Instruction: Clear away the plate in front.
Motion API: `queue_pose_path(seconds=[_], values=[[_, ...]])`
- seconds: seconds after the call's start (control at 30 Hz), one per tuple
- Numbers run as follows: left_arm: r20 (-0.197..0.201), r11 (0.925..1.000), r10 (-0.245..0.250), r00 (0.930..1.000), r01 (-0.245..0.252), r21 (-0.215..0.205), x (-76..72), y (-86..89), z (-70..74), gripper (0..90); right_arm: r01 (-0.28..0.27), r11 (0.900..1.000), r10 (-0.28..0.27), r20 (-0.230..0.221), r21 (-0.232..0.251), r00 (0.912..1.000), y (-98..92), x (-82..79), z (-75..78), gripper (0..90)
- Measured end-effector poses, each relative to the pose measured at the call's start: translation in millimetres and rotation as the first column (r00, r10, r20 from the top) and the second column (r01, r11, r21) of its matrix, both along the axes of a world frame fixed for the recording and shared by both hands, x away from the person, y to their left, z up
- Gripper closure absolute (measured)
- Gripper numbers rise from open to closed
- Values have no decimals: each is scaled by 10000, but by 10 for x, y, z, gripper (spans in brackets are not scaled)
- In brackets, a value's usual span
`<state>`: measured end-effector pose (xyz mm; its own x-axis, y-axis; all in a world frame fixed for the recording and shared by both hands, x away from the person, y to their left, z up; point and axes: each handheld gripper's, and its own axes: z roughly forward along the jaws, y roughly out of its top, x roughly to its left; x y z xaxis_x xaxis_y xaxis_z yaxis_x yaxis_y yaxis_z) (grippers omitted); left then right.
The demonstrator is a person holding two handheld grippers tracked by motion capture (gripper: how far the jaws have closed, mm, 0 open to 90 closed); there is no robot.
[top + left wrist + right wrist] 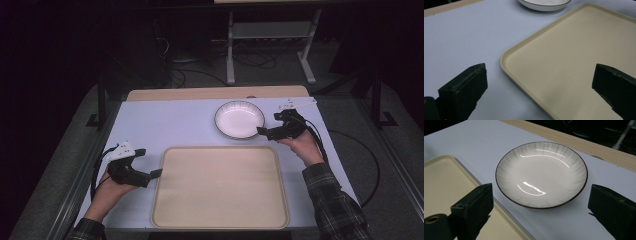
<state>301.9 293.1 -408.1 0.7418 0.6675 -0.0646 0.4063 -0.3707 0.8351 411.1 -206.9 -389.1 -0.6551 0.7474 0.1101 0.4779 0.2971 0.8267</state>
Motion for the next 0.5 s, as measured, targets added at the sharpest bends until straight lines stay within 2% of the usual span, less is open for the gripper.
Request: queue_pose_path(seconds=[0.3,0.5], values=[[5,10000,-8,10000,8,-6,-4,-4,3,0,239,9997,-239,-177,49,9996,-28,134,-57,59],[8,10000,-17,10000,17,-8,-1,-2,2,0,330,9994,-333,-319,-82,9989,-31,254,-80,59]])
